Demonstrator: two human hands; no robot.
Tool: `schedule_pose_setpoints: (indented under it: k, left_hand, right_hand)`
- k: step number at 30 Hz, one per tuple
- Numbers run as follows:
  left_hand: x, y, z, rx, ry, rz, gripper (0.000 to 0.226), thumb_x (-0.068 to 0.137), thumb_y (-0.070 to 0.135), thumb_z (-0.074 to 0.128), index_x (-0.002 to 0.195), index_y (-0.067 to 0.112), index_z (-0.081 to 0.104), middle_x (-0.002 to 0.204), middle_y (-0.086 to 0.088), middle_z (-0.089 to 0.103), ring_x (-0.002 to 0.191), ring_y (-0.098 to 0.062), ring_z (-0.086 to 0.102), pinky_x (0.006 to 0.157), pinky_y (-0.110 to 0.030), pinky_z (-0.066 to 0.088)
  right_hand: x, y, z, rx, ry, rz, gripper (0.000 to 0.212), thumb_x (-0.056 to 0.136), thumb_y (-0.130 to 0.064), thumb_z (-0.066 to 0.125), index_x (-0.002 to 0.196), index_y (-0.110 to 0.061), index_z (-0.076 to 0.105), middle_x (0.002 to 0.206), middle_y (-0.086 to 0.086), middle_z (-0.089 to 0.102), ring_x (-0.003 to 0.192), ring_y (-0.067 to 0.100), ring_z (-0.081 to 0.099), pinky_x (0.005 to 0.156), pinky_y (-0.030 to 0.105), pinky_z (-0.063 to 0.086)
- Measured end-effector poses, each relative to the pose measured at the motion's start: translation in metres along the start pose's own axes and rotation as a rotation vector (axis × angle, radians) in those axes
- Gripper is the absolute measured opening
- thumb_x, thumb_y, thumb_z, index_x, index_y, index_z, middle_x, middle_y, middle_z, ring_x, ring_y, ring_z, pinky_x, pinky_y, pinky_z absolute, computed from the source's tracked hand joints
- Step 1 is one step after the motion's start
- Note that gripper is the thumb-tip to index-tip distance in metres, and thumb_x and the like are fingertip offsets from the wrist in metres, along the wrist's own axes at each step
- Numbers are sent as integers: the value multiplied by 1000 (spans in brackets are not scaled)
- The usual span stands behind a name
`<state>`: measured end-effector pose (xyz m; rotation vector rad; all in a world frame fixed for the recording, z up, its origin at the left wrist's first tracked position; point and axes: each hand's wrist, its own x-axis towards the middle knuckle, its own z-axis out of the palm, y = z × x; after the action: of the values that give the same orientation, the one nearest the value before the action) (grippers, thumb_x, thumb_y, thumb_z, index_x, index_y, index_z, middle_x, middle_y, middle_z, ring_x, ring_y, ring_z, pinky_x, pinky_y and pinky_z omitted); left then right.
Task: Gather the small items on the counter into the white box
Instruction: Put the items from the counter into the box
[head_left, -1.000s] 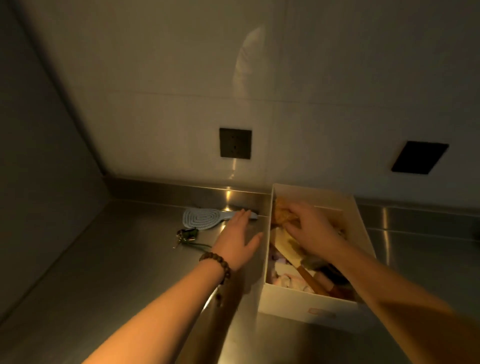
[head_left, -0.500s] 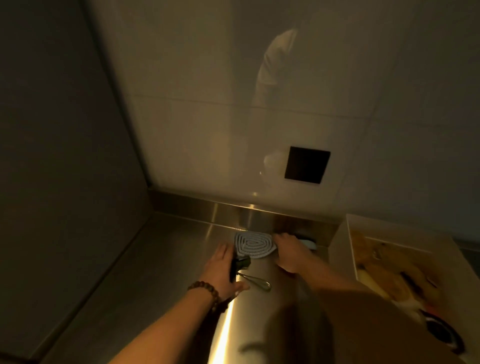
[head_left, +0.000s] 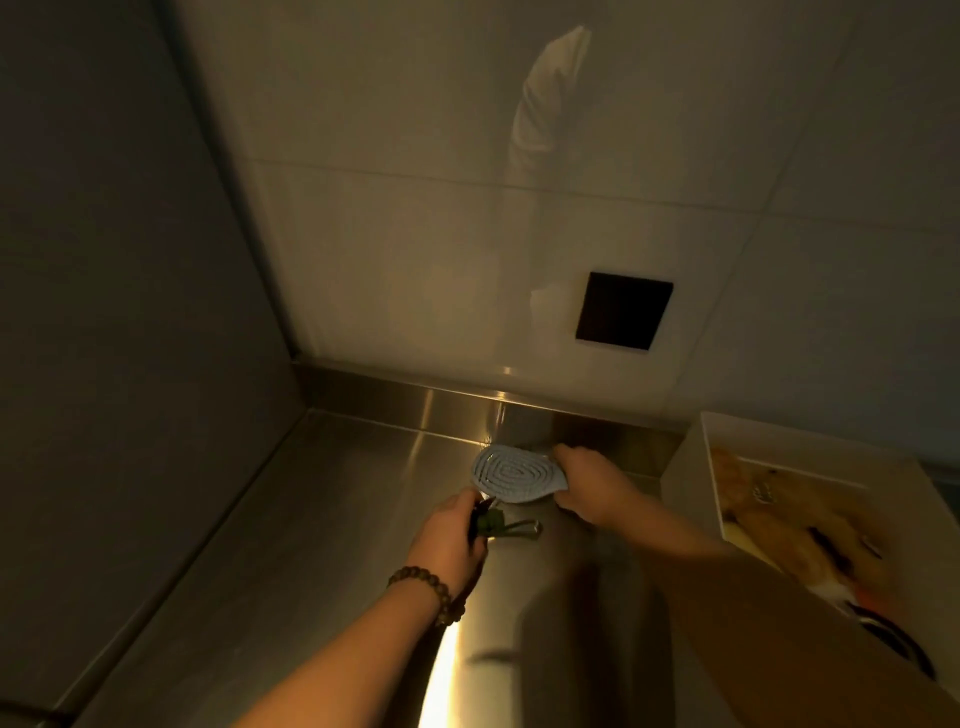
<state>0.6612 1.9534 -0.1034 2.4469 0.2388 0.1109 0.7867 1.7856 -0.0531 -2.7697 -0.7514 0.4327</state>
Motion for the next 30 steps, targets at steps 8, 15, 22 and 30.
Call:
schedule_pose_setpoints:
  k: [8, 15, 22, 30]
  left_hand:
    - [-10, 65, -39, -165, 112, 24, 36, 75, 12, 71, 106, 21, 55, 90, 10, 60, 79, -7, 59, 67, -15, 43]
    - [-8, 183, -47, -249, 171, 251, 40, 77, 16, 72, 112, 20, 52, 92, 16, 53, 75, 6, 52, 61, -4, 40]
    - [-29, 259, 0, -215, -109, 417, 45, 76, 13, 72, 114, 23, 52, 95, 15, 55, 81, -1, 56, 60, -7, 45]
    - [-47, 259, 40, 131, -375, 373, 53, 76, 28, 75, 122, 24, 50, 129, -3, 49, 117, -21, 46, 100, -39, 43]
  right_hand:
    - [-61, 3, -73, 251, 255, -50, 38, 83, -13, 69, 119, -13, 57, 113, 6, 64, 100, 22, 61, 82, 35, 50]
    - [-136, 69, -142, 339, 473, 30, 37, 84, -22, 69, 119, -19, 56, 91, -2, 58, 72, 6, 52, 59, 21, 40]
    - [-211, 147, -146, 323, 559, 150, 38, 82, -20, 71, 117, -10, 60, 83, -3, 53, 72, 12, 50, 63, 23, 38]
    - [-252, 178, -113, 425, 470, 244, 44, 79, -25, 73, 119, -16, 58, 88, -5, 57, 74, 6, 52, 54, 13, 34]
